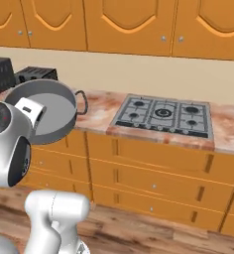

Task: Move the pot and pan from the stove into the sink.

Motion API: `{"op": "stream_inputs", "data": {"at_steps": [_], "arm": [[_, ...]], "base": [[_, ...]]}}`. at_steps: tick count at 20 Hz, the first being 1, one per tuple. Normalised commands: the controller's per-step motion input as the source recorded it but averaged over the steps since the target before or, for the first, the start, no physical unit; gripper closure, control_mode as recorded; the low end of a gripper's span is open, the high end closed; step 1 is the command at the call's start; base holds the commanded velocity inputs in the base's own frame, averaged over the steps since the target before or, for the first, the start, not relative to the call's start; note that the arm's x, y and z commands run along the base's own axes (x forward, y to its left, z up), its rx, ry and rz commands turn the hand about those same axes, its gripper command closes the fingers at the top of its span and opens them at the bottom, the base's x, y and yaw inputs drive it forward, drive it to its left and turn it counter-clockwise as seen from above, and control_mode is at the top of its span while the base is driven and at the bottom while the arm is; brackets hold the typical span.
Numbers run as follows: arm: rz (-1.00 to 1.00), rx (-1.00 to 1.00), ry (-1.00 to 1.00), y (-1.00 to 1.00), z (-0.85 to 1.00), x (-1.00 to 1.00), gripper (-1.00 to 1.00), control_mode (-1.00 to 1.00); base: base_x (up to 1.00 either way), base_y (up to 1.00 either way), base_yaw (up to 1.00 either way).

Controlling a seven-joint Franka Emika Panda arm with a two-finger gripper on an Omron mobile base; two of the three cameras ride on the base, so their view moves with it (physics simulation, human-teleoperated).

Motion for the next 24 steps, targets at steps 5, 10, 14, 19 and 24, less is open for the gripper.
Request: {"op": "stream_inputs", "data": {"at_steps": [5, 10, 14, 19, 24], "arm": [[0.0, 0.0, 0.0, 0.0, 0.0, 0.0, 1.0, 1.0], [0.0, 0.0, 0.0, 0.0, 0.0, 0.0, 1.0, 1.0], [0.0, 0.0, 0.0, 0.0, 0.0, 0.0, 1.0, 1.0], [0.0, 0.0, 0.0, 0.0, 0.0, 0.0, 1.0, 1.0], [0.0, 0.0, 0.0, 0.0, 0.0, 0.0, 1.0, 1.0]], "base": [[-0.13, -0.01, 0.48], [-0.12, 0.0, 0.49], [-0.11, 0.0, 0.49], [-0.08, 0.0, 0.5], [-0.07, 0.0, 0.5]]}}
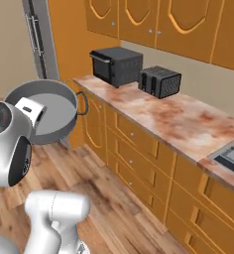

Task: Move the pot and pan from the stove into the sink.

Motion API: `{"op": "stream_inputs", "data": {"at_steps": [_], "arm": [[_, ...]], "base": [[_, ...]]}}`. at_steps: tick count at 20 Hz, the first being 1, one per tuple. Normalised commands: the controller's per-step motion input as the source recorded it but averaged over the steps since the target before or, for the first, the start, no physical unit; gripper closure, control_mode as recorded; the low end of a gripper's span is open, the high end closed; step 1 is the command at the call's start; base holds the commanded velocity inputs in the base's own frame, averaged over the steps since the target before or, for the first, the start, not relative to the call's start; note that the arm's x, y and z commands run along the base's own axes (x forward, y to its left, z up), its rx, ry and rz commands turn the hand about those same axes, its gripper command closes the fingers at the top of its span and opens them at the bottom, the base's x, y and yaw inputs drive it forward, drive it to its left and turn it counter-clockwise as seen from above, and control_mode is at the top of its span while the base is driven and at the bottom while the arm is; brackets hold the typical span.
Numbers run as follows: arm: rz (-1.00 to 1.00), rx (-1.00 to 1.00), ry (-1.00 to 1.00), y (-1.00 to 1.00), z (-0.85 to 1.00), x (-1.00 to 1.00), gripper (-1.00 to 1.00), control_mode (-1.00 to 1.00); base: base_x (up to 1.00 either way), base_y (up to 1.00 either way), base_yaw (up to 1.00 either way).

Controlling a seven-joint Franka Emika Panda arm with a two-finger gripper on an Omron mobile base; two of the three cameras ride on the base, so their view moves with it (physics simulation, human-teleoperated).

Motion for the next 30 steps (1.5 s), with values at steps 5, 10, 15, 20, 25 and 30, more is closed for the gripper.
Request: {"op": "stream_inputs", "data": {"at_steps": [5, 10, 15, 20, 25, 30], "arm": [[0.0, 0.0, 0.0, 0.0, 0.0, 0.0, 1.0, 1.0], [0.0, 0.0, 0.0, 0.0, 0.0, 0.0, 1.0, 1.0], [0.0, 0.0, 0.0, 0.0, 0.0, 0.0, 1.0, 1.0], [0.0, 0.0, 0.0, 0.0, 0.0, 0.0, 1.0, 1.0], [0.0, 0.0, 0.0, 0.0, 0.0, 0.0, 1.0, 1.0], [0.0, 0.0, 0.0, 0.0, 0.0, 0.0, 1.0, 1.0]], "base": [[-0.06, 0.0, 0.5], [-0.03, 0.0, 0.5], [-0.02, 0.0, 0.5], [-0.04, 0.0, 0.5], [-0.06, -0.07, 0.29], [-0.02, -0.03, 0.04]]}}
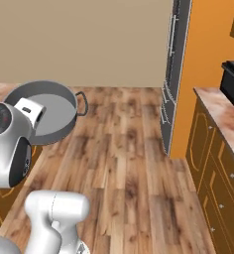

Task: Move the pot and pan from the stove into the sink.

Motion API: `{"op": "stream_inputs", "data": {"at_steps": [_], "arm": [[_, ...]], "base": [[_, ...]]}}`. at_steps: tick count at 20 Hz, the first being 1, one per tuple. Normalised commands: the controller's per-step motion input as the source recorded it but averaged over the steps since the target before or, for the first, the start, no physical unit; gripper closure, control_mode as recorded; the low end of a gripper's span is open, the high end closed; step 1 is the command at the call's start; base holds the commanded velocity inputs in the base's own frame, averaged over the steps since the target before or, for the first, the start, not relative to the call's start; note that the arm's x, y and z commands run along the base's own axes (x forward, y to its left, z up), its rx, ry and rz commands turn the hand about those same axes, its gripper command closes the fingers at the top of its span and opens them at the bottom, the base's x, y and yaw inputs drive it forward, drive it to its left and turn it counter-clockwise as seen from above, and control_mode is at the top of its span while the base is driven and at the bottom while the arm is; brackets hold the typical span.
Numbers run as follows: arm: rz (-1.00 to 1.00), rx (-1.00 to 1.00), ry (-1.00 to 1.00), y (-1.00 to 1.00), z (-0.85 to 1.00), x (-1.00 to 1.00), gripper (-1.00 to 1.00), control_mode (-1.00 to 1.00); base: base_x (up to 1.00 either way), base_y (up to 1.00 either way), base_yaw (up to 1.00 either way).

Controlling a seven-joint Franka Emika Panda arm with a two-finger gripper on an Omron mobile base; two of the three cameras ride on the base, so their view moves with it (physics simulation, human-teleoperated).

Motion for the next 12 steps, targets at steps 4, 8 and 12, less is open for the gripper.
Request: {"op": "stream_inputs", "data": {"at_steps": [4, 8, 12], "arm": [[0.0, 0.0, 0.0, 0.0, 0.0, 0.0, 1.0, 1.0], [0.0, 0.0, 0.0, 0.0, 0.0, 0.0, 1.0, 1.0], [0.0, 0.0, 0.0, 0.0, 0.0, 0.0, 1.0, 1.0]], "base": [[0.19, -0.01, 0.01], [0.76, -0.01, 0.0], [0.9, -0.02, 0.0]]}}
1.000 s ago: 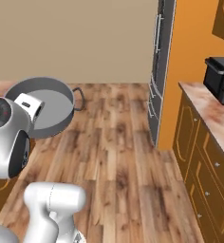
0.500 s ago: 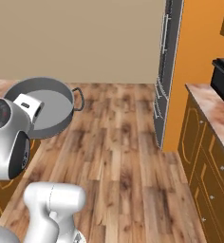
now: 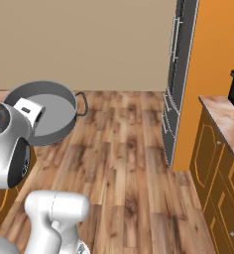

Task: Move the pot and pan from the stove into the sink.

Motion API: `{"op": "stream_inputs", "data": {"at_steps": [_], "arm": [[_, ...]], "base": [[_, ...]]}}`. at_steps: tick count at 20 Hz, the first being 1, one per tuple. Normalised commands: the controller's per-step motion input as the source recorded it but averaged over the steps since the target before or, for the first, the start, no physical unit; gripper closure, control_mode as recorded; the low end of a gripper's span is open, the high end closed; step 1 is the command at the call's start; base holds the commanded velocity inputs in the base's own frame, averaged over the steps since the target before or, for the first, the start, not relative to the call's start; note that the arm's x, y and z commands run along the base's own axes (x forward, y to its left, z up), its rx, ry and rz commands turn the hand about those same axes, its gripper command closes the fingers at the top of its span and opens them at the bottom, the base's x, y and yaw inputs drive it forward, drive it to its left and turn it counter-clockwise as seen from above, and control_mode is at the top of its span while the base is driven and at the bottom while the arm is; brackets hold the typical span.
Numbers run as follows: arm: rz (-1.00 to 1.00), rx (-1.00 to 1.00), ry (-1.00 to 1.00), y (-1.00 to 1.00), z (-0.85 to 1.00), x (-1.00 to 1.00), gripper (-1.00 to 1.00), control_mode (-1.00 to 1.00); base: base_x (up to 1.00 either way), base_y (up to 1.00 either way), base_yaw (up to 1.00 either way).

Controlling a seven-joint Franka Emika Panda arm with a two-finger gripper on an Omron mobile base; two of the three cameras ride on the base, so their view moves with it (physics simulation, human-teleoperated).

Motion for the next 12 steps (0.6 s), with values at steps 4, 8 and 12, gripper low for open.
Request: {"op": "stream_inputs", "data": {"at_steps": [4, 8, 12], "arm": [[0.0, 0.0, 0.0, 0.0, 0.0, 0.0, 1.0, 1.0], [0.0, 0.0, 0.0, 0.0, 0.0, 0.0, 1.0, 1.0], [0.0, 0.0, 0.0, 0.0, 0.0, 0.0, 1.0, 1.0]], "base": [[0.86, -0.04, 0.0], [0.81, -0.03, 0.0], [0.19, 0.0, 0.0]]}}
